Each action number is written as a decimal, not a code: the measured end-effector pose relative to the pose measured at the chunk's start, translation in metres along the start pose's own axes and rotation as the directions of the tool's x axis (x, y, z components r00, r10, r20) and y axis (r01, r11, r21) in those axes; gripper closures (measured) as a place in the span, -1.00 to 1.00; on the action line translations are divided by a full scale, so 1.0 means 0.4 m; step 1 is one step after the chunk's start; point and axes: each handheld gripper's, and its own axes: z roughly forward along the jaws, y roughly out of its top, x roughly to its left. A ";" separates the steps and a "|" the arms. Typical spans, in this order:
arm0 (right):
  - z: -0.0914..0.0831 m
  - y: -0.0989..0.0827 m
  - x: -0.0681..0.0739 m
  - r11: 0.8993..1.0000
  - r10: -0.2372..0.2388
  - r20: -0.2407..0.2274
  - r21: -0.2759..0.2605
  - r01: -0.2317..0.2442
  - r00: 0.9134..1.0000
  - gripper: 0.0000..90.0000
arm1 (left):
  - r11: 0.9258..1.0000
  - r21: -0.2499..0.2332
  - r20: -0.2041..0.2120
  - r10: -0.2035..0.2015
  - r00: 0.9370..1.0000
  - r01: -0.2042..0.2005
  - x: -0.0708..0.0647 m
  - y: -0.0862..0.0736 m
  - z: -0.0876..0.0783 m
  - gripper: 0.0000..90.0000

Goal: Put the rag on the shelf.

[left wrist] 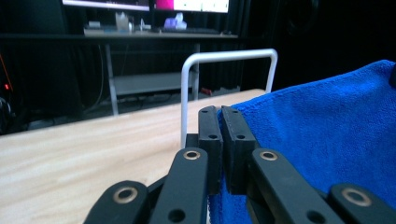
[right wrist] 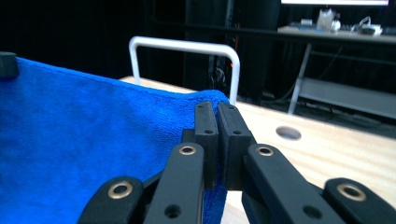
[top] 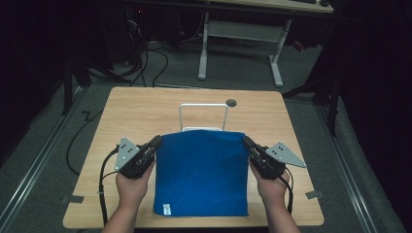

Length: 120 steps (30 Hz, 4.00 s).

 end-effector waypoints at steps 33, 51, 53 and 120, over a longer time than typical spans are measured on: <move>-0.038 0.153 -0.005 0.987 -0.070 0.010 -0.147 0.071 0.997 0.96 | 0.986 -0.125 -0.028 0.105 0.994 -0.107 -0.004 0.147 0.008 0.96; 0.062 0.229 -0.053 0.989 -0.055 0.050 -0.135 0.062 0.997 0.96 | 0.983 -0.099 -0.090 0.145 0.985 -0.153 0.058 0.236 0.112 0.96; 0.074 0.239 -0.058 0.989 -0.056 0.056 -0.133 0.063 0.997 0.96 | 0.984 -0.091 -0.098 0.144 0.985 -0.153 0.073 0.242 0.125 0.96; 0.392 -0.002 -0.207 0.963 0.002 0.106 0.266 -0.030 0.994 0.96 | 0.937 0.340 -0.022 0.090 0.996 -0.077 0.203 -0.041 0.398 0.96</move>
